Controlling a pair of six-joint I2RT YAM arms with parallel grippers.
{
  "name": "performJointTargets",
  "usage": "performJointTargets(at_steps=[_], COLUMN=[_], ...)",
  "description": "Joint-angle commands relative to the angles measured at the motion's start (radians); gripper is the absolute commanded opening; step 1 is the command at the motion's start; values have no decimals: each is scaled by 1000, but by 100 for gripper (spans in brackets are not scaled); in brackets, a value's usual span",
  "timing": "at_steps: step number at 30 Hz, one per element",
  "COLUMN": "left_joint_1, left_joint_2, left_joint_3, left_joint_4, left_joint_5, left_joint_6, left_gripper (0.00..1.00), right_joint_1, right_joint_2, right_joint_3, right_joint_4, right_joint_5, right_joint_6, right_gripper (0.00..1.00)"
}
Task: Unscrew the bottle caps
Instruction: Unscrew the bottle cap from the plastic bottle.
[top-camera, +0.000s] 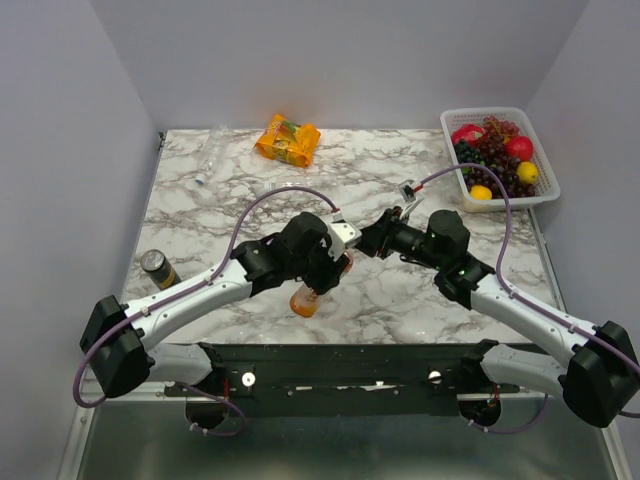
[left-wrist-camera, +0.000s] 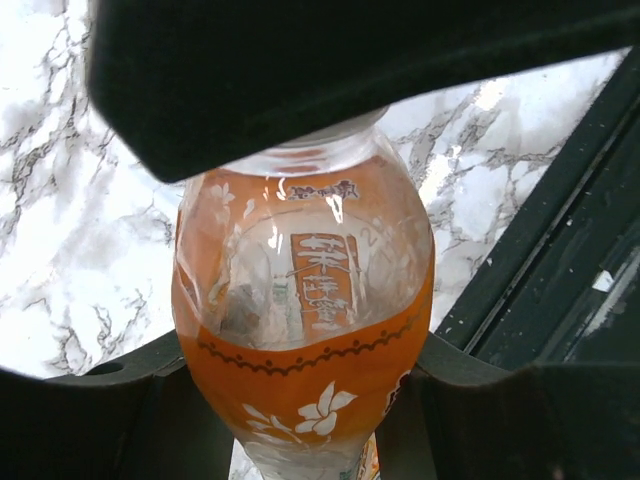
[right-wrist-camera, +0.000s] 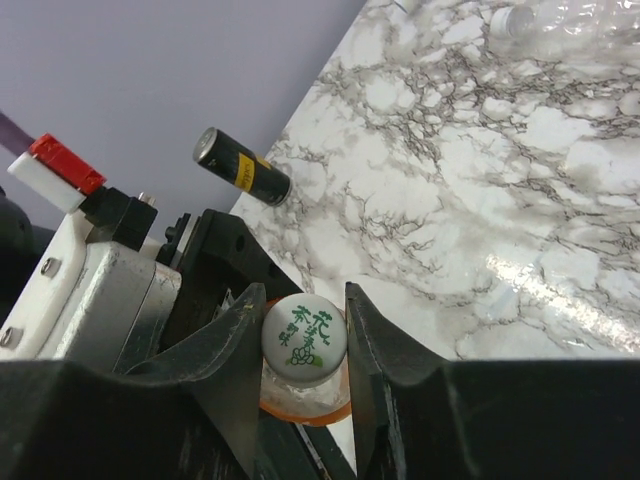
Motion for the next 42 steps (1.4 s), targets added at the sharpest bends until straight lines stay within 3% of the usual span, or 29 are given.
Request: performJointTargets(at_steps=[1,9,13,19,24,32,36,42], left_joint_1=[31,74,87,100,108,108,108,108], left_joint_2=[-62,-141,-149,-152,-155,-114,-118,-132], left_joint_3=[1,-13,-10,-14,-23,1,0,1], left_joint_4=[70,117,123,157,170,94,94,84], left_joint_5=[303,734,866,963,898,727,690,483], left_joint_6=[24,44,46,24,6,36,35,21], left_gripper=[40,39,40,40,40,39,40,40], right_joint_1=[17,-42,-79,-95,-107,-144,-157,-159], right_joint_2=[-9,-1,0,-12,-29,-86,-127,-194], right_joint_3=[-18,-73,-102,-115,-130,-135,-138,-138], right_joint_4=[96,272,418,476,475,398,325,184], right_joint_5=[-104,-441,-596,-711,-691,-602,-575,-498], right_joint_6=[-85,-109,-63,-53,-42,-49,-85,-149], right_gripper=[17,17,17,20,31,73,79,80])
